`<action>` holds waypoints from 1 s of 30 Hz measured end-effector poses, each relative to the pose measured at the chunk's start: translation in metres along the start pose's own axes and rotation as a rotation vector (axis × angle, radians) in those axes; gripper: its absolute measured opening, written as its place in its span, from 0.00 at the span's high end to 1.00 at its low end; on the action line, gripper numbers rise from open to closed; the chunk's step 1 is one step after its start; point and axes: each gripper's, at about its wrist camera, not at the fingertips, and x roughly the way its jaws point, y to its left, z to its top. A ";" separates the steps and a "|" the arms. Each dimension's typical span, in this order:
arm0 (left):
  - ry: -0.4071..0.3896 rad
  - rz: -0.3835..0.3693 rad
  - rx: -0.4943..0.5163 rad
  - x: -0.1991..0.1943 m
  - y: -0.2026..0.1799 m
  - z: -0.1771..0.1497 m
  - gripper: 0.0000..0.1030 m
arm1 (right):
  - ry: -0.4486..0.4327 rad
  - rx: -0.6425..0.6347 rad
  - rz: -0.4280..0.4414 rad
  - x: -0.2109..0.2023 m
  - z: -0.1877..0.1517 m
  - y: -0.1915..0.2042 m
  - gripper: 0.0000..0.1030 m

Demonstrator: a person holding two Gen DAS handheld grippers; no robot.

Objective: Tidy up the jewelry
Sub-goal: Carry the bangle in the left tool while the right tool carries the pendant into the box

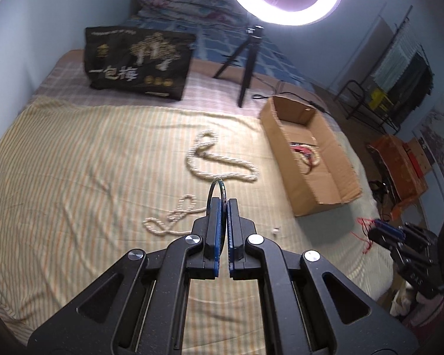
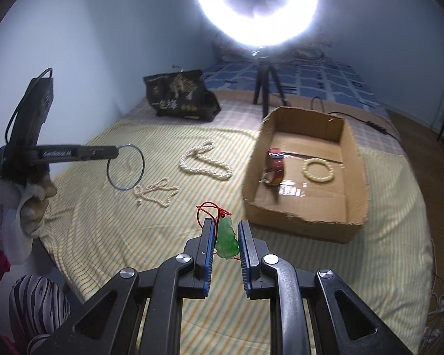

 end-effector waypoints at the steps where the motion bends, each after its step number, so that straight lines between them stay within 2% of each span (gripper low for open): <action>1: 0.000 -0.006 0.005 0.000 -0.004 0.001 0.99 | -0.003 0.003 -0.004 -0.001 0.001 -0.003 0.86; 15: -0.013 -0.133 0.088 0.018 -0.083 0.019 0.99 | -0.060 0.049 -0.067 -0.011 0.025 -0.054 0.86; 30: 0.015 -0.185 0.145 0.064 -0.136 0.035 0.99 | -0.068 0.081 -0.102 0.016 0.053 -0.103 0.86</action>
